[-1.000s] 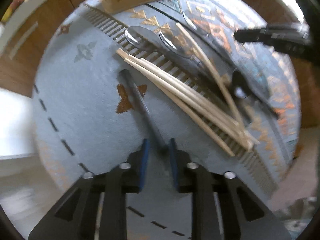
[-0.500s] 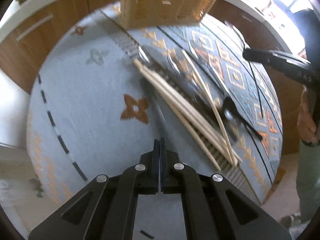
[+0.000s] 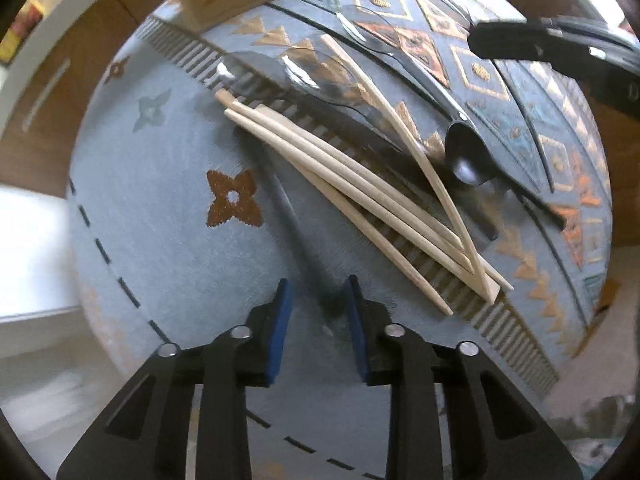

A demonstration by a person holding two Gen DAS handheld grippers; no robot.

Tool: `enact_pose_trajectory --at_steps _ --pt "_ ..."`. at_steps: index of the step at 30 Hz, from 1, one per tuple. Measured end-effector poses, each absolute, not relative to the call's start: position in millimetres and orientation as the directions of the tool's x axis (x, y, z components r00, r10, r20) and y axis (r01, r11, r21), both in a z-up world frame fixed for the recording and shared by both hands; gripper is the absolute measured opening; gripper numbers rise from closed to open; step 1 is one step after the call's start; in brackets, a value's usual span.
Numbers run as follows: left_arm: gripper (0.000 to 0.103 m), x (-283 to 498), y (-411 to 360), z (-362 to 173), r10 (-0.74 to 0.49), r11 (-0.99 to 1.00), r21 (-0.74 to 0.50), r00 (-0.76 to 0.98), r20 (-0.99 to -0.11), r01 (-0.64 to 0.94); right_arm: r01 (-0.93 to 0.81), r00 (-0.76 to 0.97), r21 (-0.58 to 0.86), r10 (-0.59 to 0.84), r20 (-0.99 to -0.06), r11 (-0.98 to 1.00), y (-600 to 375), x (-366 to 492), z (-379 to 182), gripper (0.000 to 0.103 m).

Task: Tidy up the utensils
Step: 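Lift both held utensils and carry them over the yellow caddy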

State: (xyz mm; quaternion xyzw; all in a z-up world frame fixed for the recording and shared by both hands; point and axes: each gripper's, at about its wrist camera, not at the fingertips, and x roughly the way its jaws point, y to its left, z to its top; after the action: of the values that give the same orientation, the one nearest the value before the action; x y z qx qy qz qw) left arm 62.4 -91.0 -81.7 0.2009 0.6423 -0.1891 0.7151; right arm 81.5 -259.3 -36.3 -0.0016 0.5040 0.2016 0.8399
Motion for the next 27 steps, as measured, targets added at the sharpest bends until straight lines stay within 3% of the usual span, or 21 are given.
enact_pose_trajectory --at_steps 3,6,12,15,22,27 --pt "0.01 56 -99 -83 0.018 0.844 0.083 0.127 -0.992 0.531 -0.342 0.415 0.21 0.348 -0.84 0.916 -260 78 -35 0.01" --pt "0.01 47 -94 -83 -0.012 0.856 0.076 0.167 -0.986 0.511 -0.343 0.424 0.23 0.369 -0.827 0.911 -264 74 -32 0.01" --pt "0.01 24 -49 -69 -0.18 0.91 -0.038 0.311 -0.933 0.413 -0.353 0.468 0.258 0.408 -0.784 0.9 -270 70 -18 0.01" --pt "0.01 25 -24 -43 -0.282 0.923 -0.124 0.421 -0.862 0.364 -0.365 0.548 0.248 0.423 -0.722 0.897 -272 66 2 0.01" --pt "0.01 49 -5 43 -0.467 0.883 -0.256 0.674 -0.573 0.394 -0.378 0.706 0.255 0.456 -0.542 0.89 -274 69 57 0.01" --pt "0.01 95 -25 89 -0.548 0.825 -0.324 0.797 -0.255 0.463 -0.325 0.829 0.274 0.412 -0.378 0.905 -287 88 95 0.01"
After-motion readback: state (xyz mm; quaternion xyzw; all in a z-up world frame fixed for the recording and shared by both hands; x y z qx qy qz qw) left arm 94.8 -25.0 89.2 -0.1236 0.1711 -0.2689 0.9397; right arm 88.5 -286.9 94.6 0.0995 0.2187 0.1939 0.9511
